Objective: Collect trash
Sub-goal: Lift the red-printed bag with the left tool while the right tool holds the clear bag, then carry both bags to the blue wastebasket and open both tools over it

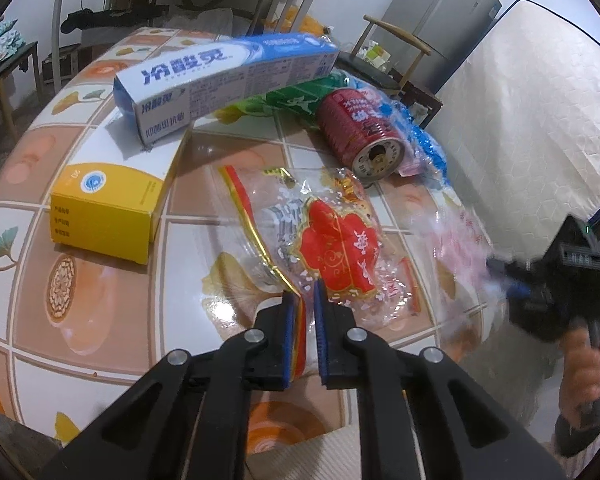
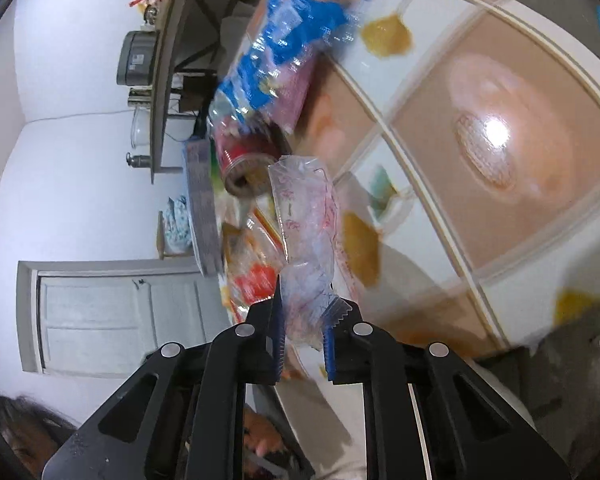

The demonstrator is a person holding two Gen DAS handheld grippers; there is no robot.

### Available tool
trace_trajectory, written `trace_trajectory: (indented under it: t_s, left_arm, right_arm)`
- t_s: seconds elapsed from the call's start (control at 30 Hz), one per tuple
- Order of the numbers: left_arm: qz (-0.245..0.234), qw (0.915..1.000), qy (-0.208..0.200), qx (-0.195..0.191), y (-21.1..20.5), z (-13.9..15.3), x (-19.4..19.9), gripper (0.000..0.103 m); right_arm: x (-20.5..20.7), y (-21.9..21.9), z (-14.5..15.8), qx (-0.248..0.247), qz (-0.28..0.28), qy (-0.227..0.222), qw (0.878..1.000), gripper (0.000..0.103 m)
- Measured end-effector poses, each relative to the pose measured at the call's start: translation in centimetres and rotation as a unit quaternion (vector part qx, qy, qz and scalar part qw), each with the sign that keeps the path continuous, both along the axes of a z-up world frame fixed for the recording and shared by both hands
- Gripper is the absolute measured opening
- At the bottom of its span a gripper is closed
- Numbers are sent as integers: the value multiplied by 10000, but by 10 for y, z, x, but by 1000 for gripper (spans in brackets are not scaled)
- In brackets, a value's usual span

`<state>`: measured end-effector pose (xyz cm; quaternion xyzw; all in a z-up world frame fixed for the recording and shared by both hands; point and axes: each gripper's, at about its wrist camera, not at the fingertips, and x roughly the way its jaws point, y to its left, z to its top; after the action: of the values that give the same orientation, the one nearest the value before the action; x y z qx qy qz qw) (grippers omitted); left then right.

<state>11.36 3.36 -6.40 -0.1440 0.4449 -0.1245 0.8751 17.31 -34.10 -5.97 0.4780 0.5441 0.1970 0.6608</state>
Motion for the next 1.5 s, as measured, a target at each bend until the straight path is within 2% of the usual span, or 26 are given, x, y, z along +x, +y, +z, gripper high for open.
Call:
trace_trajectory:
  t_s: [0.13,0.33,0.47,0.6,0.7,0.77,0.83,0.93,1.07,1.17,1.33,1.4,1.47,1.5]
  left_arm:
    - [-17,9999,-123,-20,-1,11,-7,5]
    - [-178,9990,-354,-182,-12,36,-15,5]
    - [-475,9966,-595,-323,-34,59,-13,5]
    - [-1063,9895,-868,-463,-77,87,-2,5]
    - [-1686,9794,-1014,-447,-128,104,10,5]
    - [-2078,9722,-990,-428,-164,109,20,5]
    - [-2528,9634,-797,-407,-211,106,37,5]
    - [-3128,9491,-265,-250,-291,87,65,5]
    - [-3574,9329,432,106,-390,43,92,5]
    - [-3801,9207,805,363,-455,8,105,5]
    - [-3942,9060,1418,605,-535,-47,128,6]
    - [-3930,9045,1526,639,-558,-64,136,7]
    - [-3830,9072,1677,470,-576,-83,147,9]
    - [-3769,9086,1748,422,-580,-92,148,18]
  right_arm:
    - [-16,-16,7,42,-82,-79,9999,13]
    - [-40,-52,33,38,-440,-599,9972,13]
    - [-57,-87,54,-198,-877,-978,9911,13]
    - [-83,-139,68,-624,-1566,-1251,9777,13]
    - [-102,-175,66,-949,-2118,-1268,9644,13]
    - [-116,-197,57,-1136,-2432,-1187,9560,13]
    - [-127,-220,44,-1269,-2756,-1039,9472,13]
    - [-139,-253,16,-1350,-3159,-728,9363,13]
    - [-137,-285,-27,-1354,-3465,-279,9278,13]
    - [-131,-302,-53,-1387,-3591,5,9229,13]
    - [-115,-342,-93,-1415,-3717,377,9167,14]
    - [-106,-355,-105,-1332,-3717,432,9177,15]
    - [-93,-373,-119,-1441,-3758,518,9139,19]
    - [-90,-377,-122,-1502,-3778,561,9119,20]
